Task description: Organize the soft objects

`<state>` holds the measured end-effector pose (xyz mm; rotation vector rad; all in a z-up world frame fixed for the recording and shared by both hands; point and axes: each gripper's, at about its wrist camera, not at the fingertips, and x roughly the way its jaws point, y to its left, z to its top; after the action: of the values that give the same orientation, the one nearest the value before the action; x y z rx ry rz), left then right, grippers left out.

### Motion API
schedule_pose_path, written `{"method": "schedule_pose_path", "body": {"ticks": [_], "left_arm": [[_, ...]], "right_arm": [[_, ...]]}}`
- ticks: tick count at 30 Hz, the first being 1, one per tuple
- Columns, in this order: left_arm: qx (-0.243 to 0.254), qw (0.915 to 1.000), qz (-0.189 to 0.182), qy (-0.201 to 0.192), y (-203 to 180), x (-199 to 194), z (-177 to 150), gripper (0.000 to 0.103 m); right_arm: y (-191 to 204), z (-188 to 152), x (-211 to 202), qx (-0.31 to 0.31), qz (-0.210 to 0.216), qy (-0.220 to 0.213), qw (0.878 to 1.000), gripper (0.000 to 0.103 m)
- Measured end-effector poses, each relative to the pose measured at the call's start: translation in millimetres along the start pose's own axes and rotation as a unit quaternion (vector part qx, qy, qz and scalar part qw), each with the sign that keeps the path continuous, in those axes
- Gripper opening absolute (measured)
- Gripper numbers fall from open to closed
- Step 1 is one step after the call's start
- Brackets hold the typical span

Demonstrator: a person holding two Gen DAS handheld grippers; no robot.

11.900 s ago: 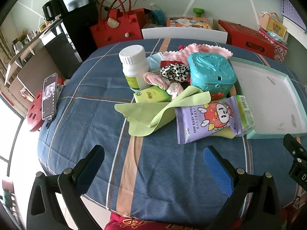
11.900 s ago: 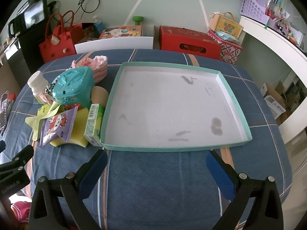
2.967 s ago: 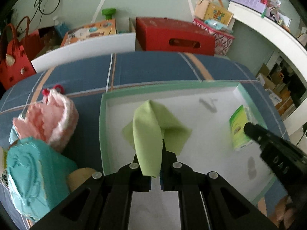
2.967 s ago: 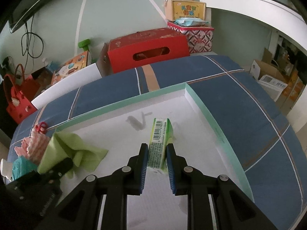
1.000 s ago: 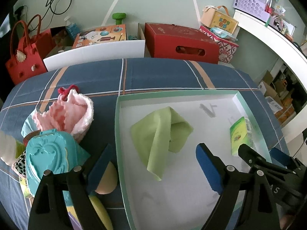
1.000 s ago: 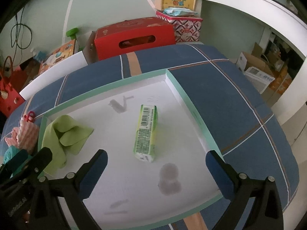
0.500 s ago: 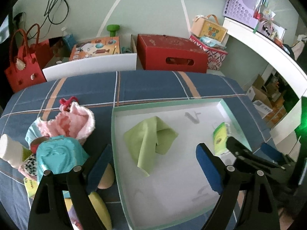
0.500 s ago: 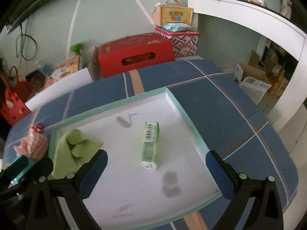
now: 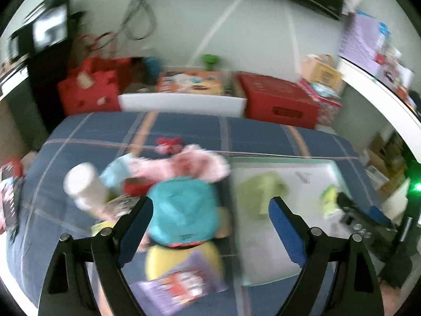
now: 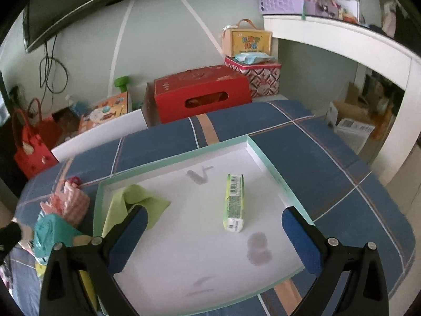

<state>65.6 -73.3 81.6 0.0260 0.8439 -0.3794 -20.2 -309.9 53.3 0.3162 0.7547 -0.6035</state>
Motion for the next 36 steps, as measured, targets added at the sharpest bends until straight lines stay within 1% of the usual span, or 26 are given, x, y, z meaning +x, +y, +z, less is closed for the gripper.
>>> {"method": "schedule_pose_path", "body": {"ticks": [5,7,10,15,19,22,26,28,31,33,36], "left_arm": [[-0.049,0.9976,0.048,0.015,50.3,-2.7,-13.6,0.09],[-0.065,0.9951,0.071,0.022,68.2,-1.8,-19.5,0.09],[-0.089,0.9917,0.084,0.039,88.9,1.6,-30.6,0.09],[-0.113,0.9858,0.095,0.08,112.0,12.7,-52.3,0.09],[-0.124,0.9835,0.09,0.097,122.1,18.0,-63.6,0.09],[-0.124,0.9843,0.077,0.1,124.5,18.9,-67.7,0.09],[-0.123,0.9857,0.051,0.104,120.0,20.1,-73.2,0.09],[-0.115,0.9874,0.041,0.101,114.1,19.4,-76.1,0.09],[-0.098,0.989,0.036,0.104,105.1,19.6,-77.8,0.09],[-0.085,0.989,0.035,0.116,98.7,21.9,-78.7,0.09],[-0.075,0.9885,0.025,0.129,92.7,25.9,-81.3,0.09]], "right_arm": [[20.0,-9.3,-2.3,-0.025,0.027,0.017,0.999,0.103],[32.0,-14.4,-5.7,-0.048,0.048,0.02,0.997,0.103],[51.5,-23.4,-12.5,-0.077,0.084,0.022,0.993,0.103],[80.8,-40.8,-13.2,-0.108,0.113,0.046,0.987,0.103],[97.5,-55.7,-13.8,-0.124,0.131,0.066,0.981,0.103],[100.2,-60.8,-8.2,-0.129,0.123,0.084,0.98,0.103],[96.0,-67.2,-4.7,-0.117,0.124,0.108,0.979,0.103],[93.7,-70.0,-4.6,-0.113,0.123,0.114,0.979,0.103],[90.5,-72.1,-5.5,-0.11,0.114,0.119,0.98,0.103],[89.3,-73.4,-4.8,-0.114,0.102,0.121,0.981,0.103],[86.4,-72.3,-4.8,-0.112,0.104,0.121,0.981,0.103]]}}
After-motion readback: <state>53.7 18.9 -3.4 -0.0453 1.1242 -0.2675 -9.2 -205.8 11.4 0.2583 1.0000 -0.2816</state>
